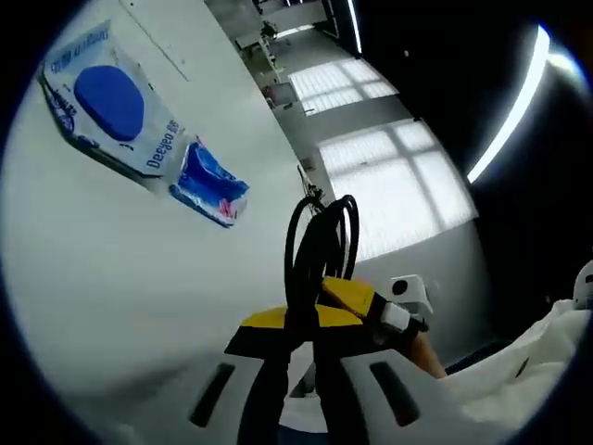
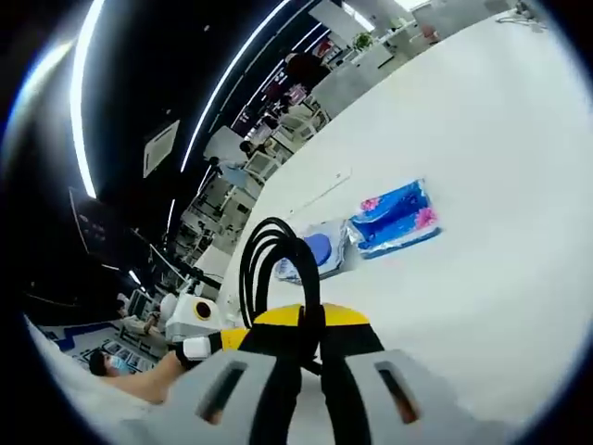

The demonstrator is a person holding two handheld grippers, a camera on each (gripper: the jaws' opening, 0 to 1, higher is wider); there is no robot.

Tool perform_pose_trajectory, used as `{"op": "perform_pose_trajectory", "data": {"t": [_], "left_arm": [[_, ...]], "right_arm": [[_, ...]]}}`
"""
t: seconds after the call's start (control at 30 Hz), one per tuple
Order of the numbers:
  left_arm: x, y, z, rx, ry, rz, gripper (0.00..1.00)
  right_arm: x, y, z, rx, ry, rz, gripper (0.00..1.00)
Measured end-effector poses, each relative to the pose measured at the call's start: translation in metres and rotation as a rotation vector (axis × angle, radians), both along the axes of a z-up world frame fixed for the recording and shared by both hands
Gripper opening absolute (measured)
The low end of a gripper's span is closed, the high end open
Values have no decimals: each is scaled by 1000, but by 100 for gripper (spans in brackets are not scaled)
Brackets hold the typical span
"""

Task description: Arrange the tabletop items into an orderly group along one side of the table until the central work area is clear of visible clutter.

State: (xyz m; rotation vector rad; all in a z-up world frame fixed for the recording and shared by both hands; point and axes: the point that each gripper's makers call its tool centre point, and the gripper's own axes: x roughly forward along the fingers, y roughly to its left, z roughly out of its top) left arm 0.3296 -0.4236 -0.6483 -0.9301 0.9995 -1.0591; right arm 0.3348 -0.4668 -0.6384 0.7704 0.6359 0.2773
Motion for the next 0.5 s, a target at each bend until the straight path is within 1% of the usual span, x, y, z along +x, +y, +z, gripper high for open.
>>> {"op": "perform_pose_trajectory", "data": {"t": [0.1,0.2,0.27,0.4,0.5], "left_arm": [[-1,-4,-7,30,14,-12,5],[0,-5,-15,61,36,-12,5],[1,-5,-23,91,55,-13,5],[6,-7,-36,140,76,-15,5],[11,-8,-49,179,114,-6,5]], "right_arm": [[0,-5,-8,-21,18,-6,3],[2,-7,-16,-18,37,-8,3],[5,-7,-25,-9,60,-7,3],[12,-9,-41,-34,93,7,3],[17,-12,-54,-48,121,12,3]]}}
